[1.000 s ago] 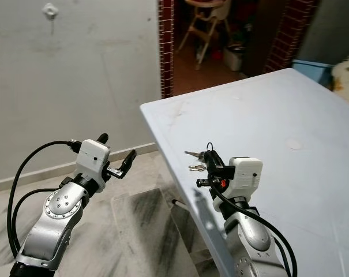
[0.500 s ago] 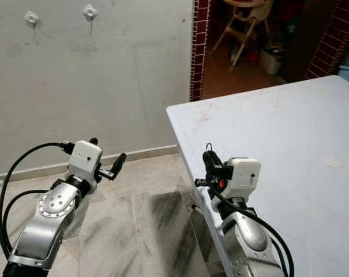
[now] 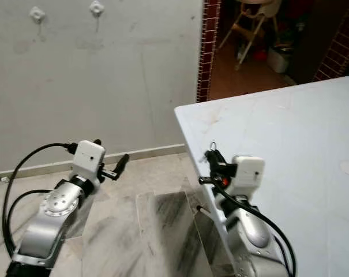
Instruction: Hang keys on a hook
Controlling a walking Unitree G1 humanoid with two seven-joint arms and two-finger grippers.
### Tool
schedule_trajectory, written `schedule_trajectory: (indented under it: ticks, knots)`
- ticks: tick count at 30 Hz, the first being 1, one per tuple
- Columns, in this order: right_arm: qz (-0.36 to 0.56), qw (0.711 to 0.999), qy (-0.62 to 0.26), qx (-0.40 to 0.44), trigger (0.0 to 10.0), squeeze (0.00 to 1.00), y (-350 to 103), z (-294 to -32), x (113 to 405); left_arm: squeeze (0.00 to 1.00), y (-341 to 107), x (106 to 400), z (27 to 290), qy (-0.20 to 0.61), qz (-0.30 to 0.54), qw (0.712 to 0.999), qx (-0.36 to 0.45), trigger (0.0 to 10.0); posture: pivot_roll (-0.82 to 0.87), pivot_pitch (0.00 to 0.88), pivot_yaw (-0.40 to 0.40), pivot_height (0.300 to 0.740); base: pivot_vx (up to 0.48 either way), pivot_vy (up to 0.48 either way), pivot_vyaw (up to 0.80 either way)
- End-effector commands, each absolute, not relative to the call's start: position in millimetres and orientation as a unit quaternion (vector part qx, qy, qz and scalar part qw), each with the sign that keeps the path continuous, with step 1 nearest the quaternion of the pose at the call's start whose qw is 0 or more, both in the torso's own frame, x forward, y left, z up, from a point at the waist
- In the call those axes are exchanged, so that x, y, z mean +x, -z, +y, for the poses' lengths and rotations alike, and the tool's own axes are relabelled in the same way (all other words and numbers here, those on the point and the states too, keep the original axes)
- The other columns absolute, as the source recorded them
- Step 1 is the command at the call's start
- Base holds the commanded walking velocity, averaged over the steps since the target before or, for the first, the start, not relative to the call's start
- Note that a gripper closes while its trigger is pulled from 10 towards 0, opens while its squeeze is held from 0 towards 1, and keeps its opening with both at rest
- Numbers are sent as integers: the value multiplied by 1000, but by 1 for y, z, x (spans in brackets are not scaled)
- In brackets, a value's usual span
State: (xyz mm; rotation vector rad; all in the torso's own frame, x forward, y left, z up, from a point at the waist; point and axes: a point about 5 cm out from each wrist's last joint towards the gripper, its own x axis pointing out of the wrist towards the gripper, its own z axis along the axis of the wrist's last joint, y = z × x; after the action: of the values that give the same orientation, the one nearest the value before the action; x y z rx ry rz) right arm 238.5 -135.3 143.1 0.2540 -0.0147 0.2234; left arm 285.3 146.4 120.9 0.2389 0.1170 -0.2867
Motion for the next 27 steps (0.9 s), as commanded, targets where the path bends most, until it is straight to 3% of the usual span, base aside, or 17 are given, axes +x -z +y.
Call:
schedule_trajectory:
  ticks: [1,16,18,27]
  knots:
    - [0,988,-97,120,10000,0,-141,-142,238,0,-124,286,142,150,54,980,116,10000,86,0,26,740,0,480,0]
    - [1,989,-106,106,10000,0,-142,-141,241,0,-125,293,140,145,58,982,103,10000,84,0,20,740,0,480,0]
    - [1,989,-107,107,10000,0,-142,-141,242,0,-128,295,142,140,46,982,117,10000,93,0,18,740,0,0,0]
    - [0,988,-113,106,10000,0,-142,-138,245,0,-134,300,138,158,47,985,42,10000,99,0,15,740,0,0,0]
